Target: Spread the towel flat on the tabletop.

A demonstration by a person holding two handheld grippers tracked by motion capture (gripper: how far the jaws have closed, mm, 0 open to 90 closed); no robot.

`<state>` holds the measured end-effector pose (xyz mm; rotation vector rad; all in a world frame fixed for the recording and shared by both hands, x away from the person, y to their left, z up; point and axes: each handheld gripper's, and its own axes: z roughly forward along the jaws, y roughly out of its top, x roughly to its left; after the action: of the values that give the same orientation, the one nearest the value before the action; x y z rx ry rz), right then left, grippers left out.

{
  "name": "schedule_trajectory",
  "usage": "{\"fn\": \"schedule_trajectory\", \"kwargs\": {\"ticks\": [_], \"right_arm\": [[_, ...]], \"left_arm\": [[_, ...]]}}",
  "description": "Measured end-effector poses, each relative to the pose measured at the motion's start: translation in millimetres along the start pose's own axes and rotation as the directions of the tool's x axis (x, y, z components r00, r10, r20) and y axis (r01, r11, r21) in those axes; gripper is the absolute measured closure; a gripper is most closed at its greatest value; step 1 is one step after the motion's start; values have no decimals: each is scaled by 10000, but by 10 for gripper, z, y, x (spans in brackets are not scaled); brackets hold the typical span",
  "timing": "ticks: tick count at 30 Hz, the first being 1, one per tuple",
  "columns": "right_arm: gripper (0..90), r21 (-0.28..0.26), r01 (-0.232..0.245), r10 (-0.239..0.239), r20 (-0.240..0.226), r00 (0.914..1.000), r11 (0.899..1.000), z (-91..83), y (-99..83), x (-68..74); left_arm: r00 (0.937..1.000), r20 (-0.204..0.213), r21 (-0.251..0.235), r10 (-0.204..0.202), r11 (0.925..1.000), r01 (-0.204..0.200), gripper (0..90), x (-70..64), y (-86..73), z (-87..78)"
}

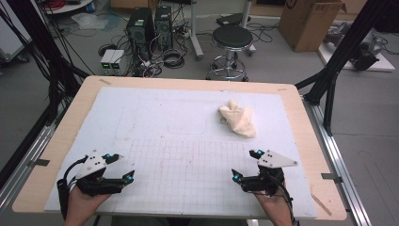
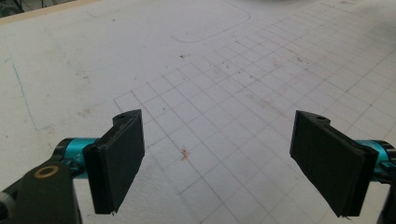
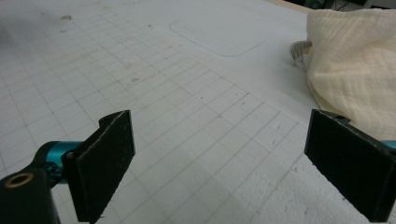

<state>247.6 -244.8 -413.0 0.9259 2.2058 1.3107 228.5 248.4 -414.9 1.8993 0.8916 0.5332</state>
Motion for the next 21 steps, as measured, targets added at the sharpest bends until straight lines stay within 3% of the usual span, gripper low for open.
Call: {"fn": "schedule_trajectory", "kwargs": {"ticks": [7, 14, 21], "right_arm": [[80, 309, 65, -62, -81, 9999, 9995, 84, 106, -99], [81, 443, -383, 382, 31, 9993, 9983, 166, 252, -340], [81, 736, -520, 498, 321, 9982, 9959, 257, 441, -546]], "left_arm": [[9999, -78, -102, -128, 9999, 128, 183, 18, -9, -19], [9999, -63, -98, -129, 9999, 128, 183, 26, -9, -12], [9999, 7, -73, -113, 9999, 113, 183, 31, -1, 6]]}}
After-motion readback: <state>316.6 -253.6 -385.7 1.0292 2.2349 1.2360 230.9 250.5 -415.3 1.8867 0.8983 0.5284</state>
